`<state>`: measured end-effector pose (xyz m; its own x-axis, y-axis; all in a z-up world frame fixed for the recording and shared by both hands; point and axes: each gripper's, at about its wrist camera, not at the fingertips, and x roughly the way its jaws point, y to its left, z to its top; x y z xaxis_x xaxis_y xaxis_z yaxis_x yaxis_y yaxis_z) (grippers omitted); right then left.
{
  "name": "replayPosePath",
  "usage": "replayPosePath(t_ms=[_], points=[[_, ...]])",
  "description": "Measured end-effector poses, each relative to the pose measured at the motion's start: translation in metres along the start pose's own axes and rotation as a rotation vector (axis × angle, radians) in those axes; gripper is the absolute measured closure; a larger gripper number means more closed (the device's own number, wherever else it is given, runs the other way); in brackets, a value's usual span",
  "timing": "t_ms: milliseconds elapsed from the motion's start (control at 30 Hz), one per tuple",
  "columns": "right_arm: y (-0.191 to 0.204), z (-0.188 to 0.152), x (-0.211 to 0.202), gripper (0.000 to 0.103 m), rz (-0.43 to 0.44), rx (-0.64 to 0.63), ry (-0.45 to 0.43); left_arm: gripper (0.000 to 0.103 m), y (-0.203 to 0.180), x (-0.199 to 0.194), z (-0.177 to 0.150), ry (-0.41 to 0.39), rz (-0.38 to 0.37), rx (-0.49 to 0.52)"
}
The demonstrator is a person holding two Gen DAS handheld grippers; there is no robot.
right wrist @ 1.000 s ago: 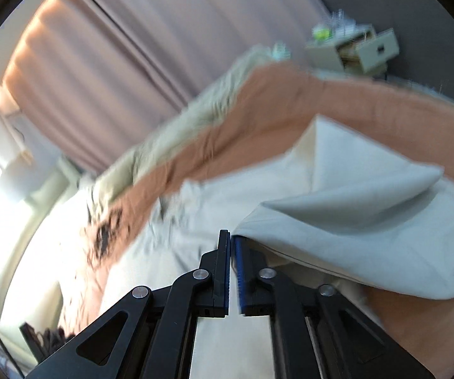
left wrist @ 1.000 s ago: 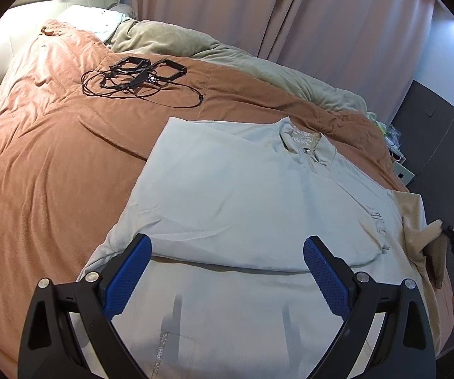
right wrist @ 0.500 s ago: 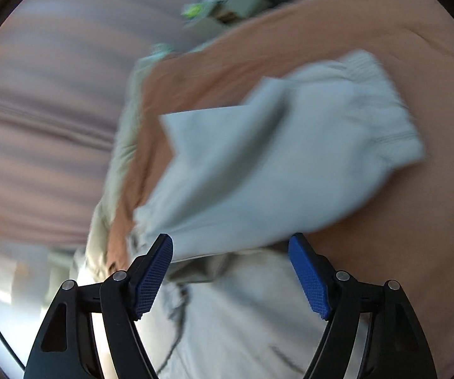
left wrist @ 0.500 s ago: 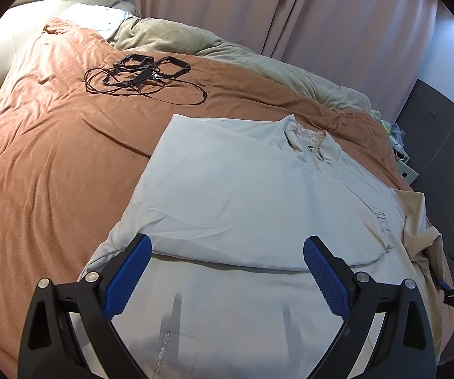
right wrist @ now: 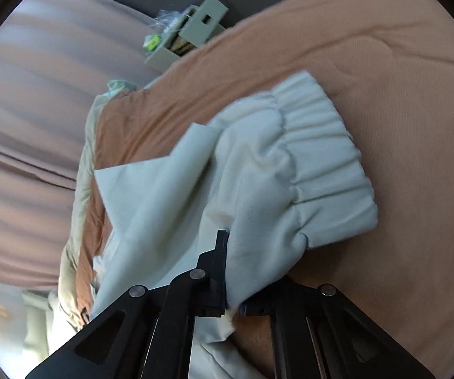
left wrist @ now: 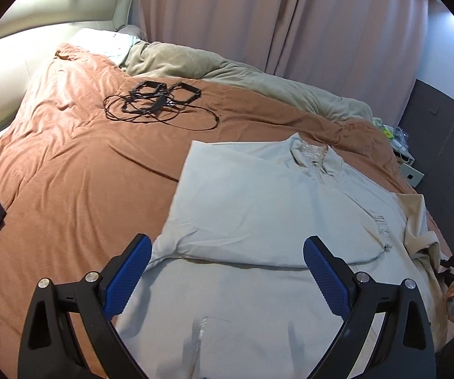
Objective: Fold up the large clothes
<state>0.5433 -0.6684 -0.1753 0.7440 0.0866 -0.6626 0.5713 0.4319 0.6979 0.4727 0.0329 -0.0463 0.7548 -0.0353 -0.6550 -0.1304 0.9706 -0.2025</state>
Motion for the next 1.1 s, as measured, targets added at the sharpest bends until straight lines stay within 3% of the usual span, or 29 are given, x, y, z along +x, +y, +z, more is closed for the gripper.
replayPosePath(t_ms=[300,600,900,1100], points=[[0.081,-0.021,-0.049,0.098,0.135,-0.217,-0.087,0.004,0.027,-0.002,0.002,-0.001,-0.018,-0.087],[0.179,-0.097,-0.083,0.098,0.243,-0.539,-0.138,0.004,0.043,-0.01,-0.004,0.01,-0.098,-0.154],[0.247,-0.184,-0.057,0.098,0.352,-0.711,-0.013,0.004,0.066,-0.009,-0.005,0.018,-0.088,-0.162],[0.279,-0.249,-0.012,0.098,0.287,-0.888,0.12,0.004,0.084,-0.004,-0.003,0.027,-0.089,-0.213]])
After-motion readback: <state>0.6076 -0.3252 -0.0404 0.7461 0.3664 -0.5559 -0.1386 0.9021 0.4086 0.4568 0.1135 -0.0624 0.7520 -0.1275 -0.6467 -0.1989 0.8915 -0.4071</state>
